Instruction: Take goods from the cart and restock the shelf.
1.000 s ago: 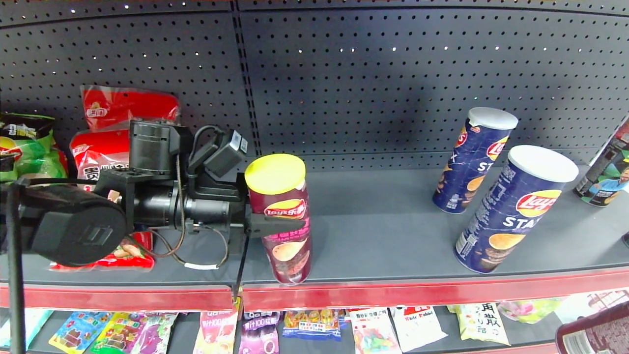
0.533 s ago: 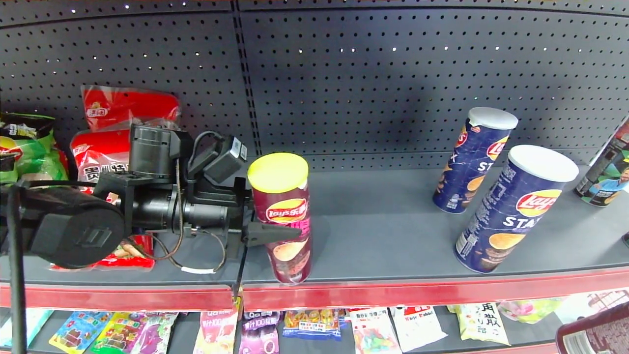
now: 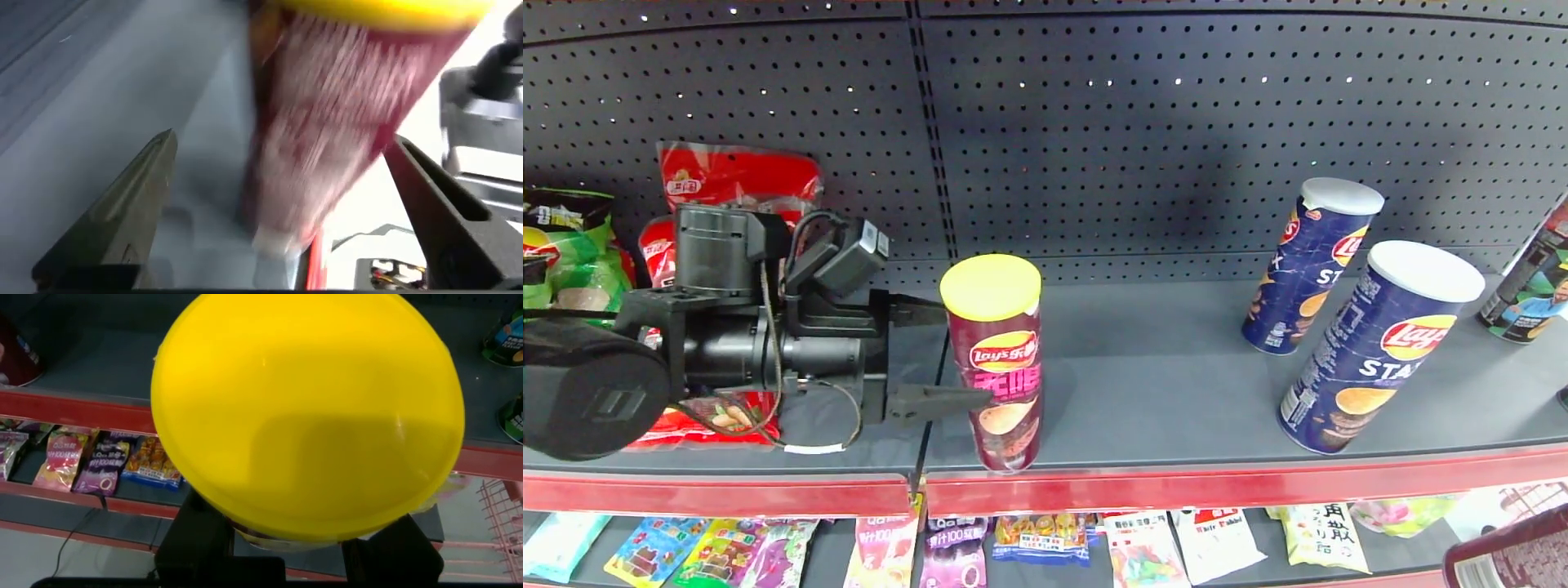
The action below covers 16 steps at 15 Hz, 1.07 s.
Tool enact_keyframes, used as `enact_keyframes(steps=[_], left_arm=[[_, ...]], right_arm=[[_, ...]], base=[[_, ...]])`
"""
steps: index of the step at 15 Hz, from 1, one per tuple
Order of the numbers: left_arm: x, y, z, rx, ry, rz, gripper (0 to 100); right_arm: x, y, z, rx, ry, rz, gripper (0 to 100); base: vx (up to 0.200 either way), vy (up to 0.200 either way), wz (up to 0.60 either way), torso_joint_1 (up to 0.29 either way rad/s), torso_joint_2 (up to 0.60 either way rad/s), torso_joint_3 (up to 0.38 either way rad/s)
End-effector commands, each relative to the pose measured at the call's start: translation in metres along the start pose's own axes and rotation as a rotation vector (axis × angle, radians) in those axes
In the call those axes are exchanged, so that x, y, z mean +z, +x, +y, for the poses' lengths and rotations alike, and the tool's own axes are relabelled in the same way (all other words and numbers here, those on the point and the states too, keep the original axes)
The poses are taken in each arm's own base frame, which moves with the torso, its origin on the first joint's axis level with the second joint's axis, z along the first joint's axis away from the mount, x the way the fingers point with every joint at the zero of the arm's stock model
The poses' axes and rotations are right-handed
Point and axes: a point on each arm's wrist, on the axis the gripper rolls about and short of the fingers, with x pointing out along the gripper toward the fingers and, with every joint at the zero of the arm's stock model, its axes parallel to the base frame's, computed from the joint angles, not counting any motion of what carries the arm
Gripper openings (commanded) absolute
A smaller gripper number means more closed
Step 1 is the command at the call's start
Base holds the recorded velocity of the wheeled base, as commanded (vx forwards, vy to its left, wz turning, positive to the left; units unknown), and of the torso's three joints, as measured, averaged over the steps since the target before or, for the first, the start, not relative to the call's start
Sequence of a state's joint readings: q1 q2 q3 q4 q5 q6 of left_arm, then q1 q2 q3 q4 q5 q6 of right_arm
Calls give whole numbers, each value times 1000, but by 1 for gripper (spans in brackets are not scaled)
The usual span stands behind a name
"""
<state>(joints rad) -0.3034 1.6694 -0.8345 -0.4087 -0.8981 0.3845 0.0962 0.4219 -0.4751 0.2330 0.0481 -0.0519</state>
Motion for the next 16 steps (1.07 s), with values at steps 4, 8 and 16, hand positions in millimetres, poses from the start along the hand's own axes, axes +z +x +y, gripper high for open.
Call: enact_keyframes(steps=[4, 8, 16], left_arm=[[19, -95, -63, 399, -98, -44, 100], [-1, -139, -134, 940, -160, 58, 100], [-14, -158, -163, 1207, -159, 46, 100]], right_arm=[[-6, 2, 0, -13, -1, 25, 0], [-25, -1, 1, -21, -36, 29, 0], [-33, 4, 0, -59, -38, 53, 0]], base=[[0, 0, 0, 0, 0, 0], [0, 0, 0, 0, 0, 0], [0, 0, 0, 0, 0, 0]])
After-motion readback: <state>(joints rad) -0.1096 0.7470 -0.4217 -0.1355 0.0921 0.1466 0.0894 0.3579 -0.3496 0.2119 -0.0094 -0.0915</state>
